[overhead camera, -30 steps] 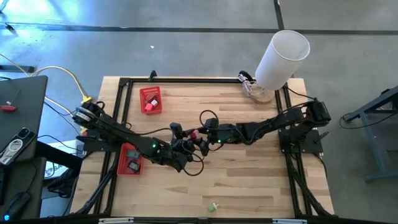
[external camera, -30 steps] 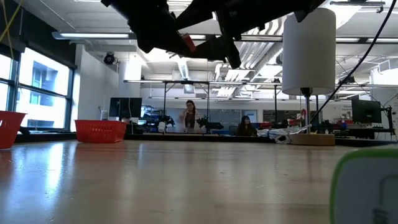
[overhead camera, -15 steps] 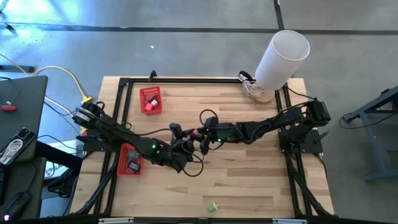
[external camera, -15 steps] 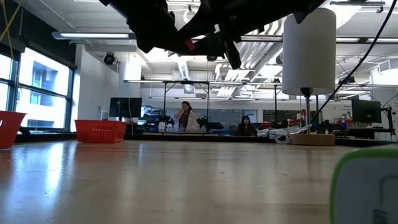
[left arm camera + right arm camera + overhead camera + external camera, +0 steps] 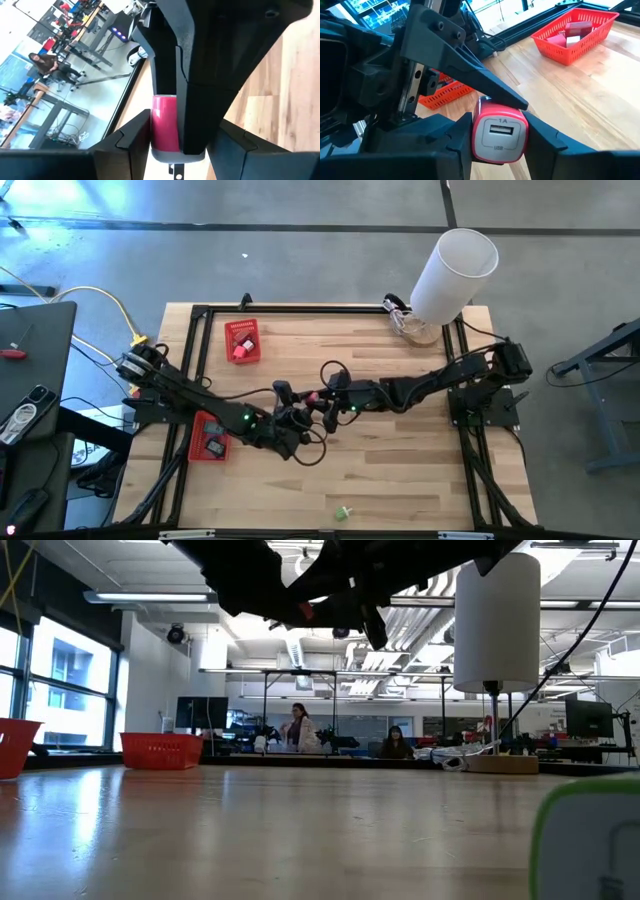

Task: Pick & Place Office items
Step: Put the pink charger adapter into the bottom red bin

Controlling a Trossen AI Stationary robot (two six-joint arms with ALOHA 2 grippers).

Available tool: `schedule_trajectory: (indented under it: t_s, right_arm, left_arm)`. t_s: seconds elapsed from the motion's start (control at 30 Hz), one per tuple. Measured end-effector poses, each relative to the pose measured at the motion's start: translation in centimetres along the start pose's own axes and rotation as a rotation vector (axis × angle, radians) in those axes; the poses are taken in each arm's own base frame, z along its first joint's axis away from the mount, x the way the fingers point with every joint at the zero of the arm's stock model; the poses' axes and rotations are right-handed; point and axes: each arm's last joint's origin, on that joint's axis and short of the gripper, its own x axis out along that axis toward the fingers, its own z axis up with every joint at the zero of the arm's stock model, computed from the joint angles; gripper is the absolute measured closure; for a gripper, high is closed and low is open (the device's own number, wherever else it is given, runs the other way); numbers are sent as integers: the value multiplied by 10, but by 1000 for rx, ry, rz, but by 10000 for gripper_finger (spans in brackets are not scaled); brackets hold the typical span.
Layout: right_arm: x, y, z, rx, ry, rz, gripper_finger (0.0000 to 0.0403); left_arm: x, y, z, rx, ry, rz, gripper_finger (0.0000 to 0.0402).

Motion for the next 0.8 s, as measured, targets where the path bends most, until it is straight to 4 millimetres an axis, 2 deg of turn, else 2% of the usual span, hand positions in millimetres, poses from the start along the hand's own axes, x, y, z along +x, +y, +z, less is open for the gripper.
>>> schedule_trajectory:
  t_s: [0.27,0.57,0.67,0.8]
  right_arm:
    - [0,1,-1,5,13,22,282]
    - [-1,4,-3,3,19,24,282]
    - [-1,4,-3,2,21,23,282]
    - [-1,4,-3,3,19,20,282]
  left_arm:
    - [-8,-5,1,-62,-22,-27,236]
    - [-9,-6,2,9,-28,-46,232]
    - [-11,-7,2,39,-34,-59,212]
    - [-11,-7,2,35,-35,-70,161]
